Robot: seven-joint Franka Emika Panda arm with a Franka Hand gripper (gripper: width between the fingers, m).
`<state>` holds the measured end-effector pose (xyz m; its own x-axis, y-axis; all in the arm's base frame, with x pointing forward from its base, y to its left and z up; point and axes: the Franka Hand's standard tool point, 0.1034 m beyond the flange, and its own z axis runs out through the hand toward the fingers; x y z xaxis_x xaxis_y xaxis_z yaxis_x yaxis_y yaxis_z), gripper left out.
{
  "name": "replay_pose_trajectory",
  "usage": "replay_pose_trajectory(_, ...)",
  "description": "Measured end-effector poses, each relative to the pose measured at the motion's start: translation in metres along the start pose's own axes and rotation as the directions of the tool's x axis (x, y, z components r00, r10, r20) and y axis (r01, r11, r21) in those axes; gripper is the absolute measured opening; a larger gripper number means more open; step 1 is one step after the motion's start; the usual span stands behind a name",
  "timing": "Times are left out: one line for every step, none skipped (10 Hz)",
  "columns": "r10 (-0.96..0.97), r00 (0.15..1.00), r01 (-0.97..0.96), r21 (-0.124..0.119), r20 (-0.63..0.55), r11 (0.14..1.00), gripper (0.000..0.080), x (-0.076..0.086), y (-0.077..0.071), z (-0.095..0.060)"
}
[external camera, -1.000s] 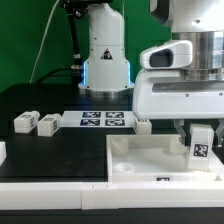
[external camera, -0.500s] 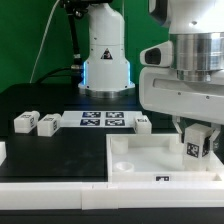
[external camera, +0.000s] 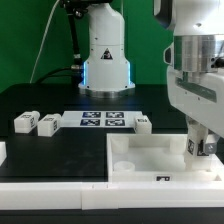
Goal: Assemble one leg
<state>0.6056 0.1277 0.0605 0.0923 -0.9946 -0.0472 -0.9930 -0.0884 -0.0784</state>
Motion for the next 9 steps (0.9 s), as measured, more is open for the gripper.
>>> replay_pose_trajectory(0.074,0.997,-0.074,0.001,0.007,0.997,0.0294,-0.001,0.0,0.0)
replay_pose_trajectory(0.072,0.997,-0.072,0.0,0.007,0.997,0.0402,-0.0019,0.0001,0.0)
replay_pose_trajectory(0.043,0.999,-0.043,0.001,0.007,0.999,0.0402,-0.0021,0.0002,0.0)
replay_pose_trajectory(-0.022,1.0,0.022,-0.002,0.007,1.0,0.0537,-0.0029,0.0003,-0.0002)
replay_pose_trajectory(-0.098,0.995,0.098,-0.008,0.011,0.995,0.0629,-0.0066,-0.0003,-0.0017)
replay_pose_trajectory(-0.217,0.976,0.217,-0.01,0.013,0.976,0.0643,-0.0068,-0.0005,-0.0022)
replay_pose_trajectory(-0.36,0.933,0.36,-0.009,0.012,0.933,0.0643,-0.0046,-0.0011,-0.0024)
replay_pose_trajectory(-0.523,0.853,0.523,-0.008,0.008,0.852,0.0649,-0.0042,-0.0025,-0.0034)
replay_pose_trajectory(-0.637,0.771,0.637,-0.008,0.006,0.771,0.0649,-0.0035,-0.0026,-0.0031)
